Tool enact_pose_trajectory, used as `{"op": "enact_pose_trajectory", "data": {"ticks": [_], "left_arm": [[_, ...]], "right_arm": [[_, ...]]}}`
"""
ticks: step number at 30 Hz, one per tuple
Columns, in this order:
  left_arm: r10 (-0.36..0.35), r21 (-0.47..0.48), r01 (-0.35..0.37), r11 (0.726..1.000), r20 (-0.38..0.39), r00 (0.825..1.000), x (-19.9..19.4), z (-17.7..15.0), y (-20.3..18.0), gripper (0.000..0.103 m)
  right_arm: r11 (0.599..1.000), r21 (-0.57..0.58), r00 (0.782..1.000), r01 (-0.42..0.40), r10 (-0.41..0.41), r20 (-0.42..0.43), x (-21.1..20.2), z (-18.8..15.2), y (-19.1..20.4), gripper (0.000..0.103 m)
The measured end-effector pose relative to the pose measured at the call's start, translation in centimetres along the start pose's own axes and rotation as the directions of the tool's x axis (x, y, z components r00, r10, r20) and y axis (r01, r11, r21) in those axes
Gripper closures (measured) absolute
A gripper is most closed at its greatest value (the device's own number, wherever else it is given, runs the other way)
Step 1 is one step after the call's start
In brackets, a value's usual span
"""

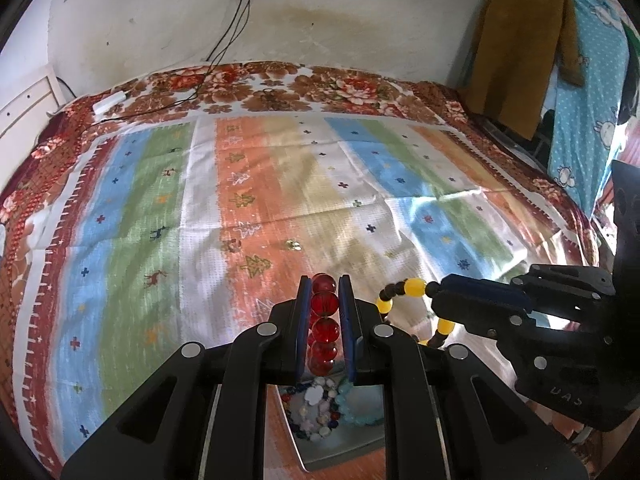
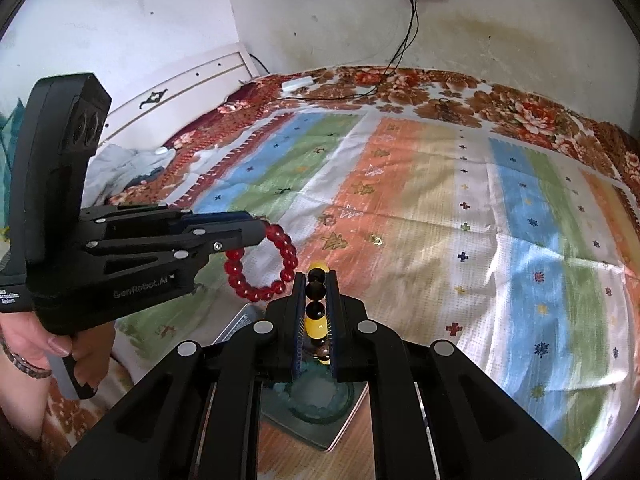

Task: Organize jewelry
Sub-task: 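Carry both bracelets over the tin and open both tools to drop them in, then move the left tool to the silver ring while the right tool approaches the gold earring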

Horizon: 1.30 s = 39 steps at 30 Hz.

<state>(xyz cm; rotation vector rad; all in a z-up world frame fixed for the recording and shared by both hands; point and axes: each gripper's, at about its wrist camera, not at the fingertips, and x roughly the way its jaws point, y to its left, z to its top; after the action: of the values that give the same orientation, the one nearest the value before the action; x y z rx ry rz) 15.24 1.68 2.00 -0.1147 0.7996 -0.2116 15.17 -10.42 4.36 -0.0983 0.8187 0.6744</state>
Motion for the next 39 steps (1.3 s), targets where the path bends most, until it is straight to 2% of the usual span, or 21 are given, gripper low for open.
{"op": "enact_pose_trajectory", "data": {"ticks": [17, 22, 24, 28, 32, 36, 39], "left_arm": [[-0.038, 0.025, 0.039, 0.999, -0.006, 0.999, -2.0, -3.6, -1.7, 0.090], [-0.025, 0.003, 0.025, 1.000, 0.000, 1.000, -2.3, -3.9, -1.4, 0.089], [-0.024, -0.020, 0.024, 1.000, 0.009, 1.000, -2.6, -3.8, -0.9, 0.084], [0.010, -0.050, -0.010, 0.999, 0.003, 1.000, -2.3, -3.6, 0.2, 0.080], [0.032, -0.074, -0.032, 0.997, 0.001, 0.999, -1.9, -3.4, 1.3, 0.074], [0.061, -0.075, -0.061, 0.995, -0.005, 0.998, -1.4, -3.0, 2.3, 0.064], [0.078, -0.069, -0.079, 0.994, -0.020, 0.997, -0.7, -2.7, 2.8, 0.060]], "right_arm": [[1.000, -0.005, 0.998, -0.021, 0.020, -0.052, -0.3, -2.5, 0.6, 0.092], [0.999, -0.041, 0.998, 0.011, -0.013, -0.057, -0.2, -2.8, 1.1, 0.092], [0.998, -0.051, 0.998, 0.030, -0.033, -0.059, -0.1, -2.9, 1.2, 0.092], [0.998, -0.044, 0.997, 0.052, -0.055, -0.058, 0.1, -2.8, 0.7, 0.071], [0.997, -0.032, 0.996, 0.066, -0.068, -0.055, 0.3, -2.4, 0.1, 0.062], [0.997, -0.019, 0.995, 0.070, -0.072, -0.064, 0.8, -2.2, -0.5, 0.060], [0.997, -0.013, 0.994, 0.081, -0.081, -0.074, 1.4, -1.8, -1.0, 0.057]]}}
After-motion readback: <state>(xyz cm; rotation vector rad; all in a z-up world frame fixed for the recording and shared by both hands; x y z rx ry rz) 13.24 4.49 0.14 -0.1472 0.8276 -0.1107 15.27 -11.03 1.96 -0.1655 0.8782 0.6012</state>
